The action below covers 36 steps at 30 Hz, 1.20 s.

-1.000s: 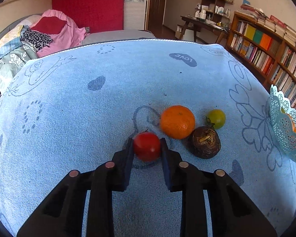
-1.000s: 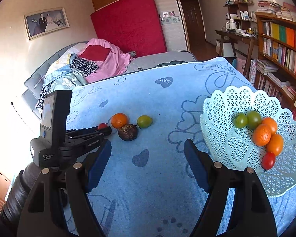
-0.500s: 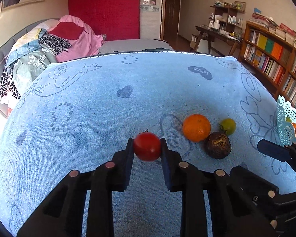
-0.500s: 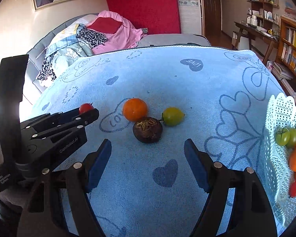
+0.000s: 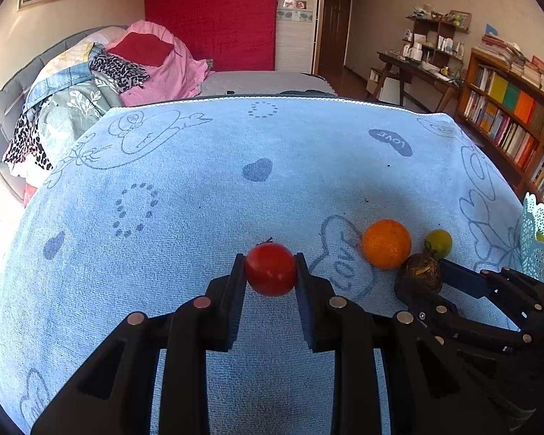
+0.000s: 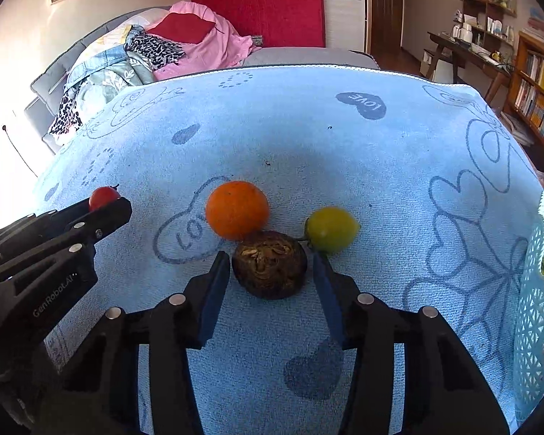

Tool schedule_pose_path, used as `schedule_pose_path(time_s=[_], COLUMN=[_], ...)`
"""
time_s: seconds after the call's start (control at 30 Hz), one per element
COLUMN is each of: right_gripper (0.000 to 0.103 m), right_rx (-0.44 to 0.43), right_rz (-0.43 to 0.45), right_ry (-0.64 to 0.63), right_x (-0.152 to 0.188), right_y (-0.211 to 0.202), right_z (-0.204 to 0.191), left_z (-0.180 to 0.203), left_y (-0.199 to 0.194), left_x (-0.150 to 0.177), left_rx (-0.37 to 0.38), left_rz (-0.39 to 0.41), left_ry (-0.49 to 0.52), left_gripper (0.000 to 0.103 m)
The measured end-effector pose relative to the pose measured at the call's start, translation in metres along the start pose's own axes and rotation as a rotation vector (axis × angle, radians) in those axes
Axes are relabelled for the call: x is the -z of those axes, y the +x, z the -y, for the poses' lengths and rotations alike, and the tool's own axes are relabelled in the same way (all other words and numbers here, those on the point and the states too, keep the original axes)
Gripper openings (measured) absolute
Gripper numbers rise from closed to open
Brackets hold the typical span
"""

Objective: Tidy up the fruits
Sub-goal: 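Grasp the brown round fruit with the right tool while the left tool holds the red tomato, then carry the red tomato and brown fruit to the basket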

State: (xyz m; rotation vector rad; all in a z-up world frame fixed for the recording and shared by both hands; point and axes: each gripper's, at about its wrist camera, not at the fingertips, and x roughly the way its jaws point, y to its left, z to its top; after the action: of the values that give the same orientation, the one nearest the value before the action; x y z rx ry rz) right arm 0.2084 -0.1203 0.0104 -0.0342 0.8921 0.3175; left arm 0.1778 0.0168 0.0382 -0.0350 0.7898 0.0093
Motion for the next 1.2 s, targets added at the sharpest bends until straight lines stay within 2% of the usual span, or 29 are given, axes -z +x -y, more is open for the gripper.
schedule_pose_path(time_s=[0.23, 0.6, 0.8, 1.0, 1.2], right_gripper=[0.044, 0.044, 0.044, 0.044, 0.044], right_rx=[0.008, -0.011, -0.005, -0.009, -0.001], right_rz=[0.008, 0.04, 0.064, 0.079, 0.113], right_ry=[0.003, 0.049, 0.064, 0.095, 0.124], right_x=[0.0, 0.018, 0.028, 0.039, 0.048], right_y=[-0.001, -0.03, -0.05, -0.066, -0.086], right_z=[0.0, 0.006, 0.008, 0.011, 0.018], left_z=[0.001, 0.005, 0.019, 0.032, 0.048], left_y=[-0.001, -0.012, -0.02, -0.031, -0.038], left_x=[-0.001, -0.001, 0.0, 0.002, 0.007], left_rx=[0.014, 0.053, 0.106, 0.2, 0.223], left_rz=[0.004, 0.034, 0.06, 0.072, 0.079], left_ry=[0.0, 0.008, 0.059, 0.078, 0.114], left_gripper=[0.026, 0.026, 0.026, 0.026, 0.026])
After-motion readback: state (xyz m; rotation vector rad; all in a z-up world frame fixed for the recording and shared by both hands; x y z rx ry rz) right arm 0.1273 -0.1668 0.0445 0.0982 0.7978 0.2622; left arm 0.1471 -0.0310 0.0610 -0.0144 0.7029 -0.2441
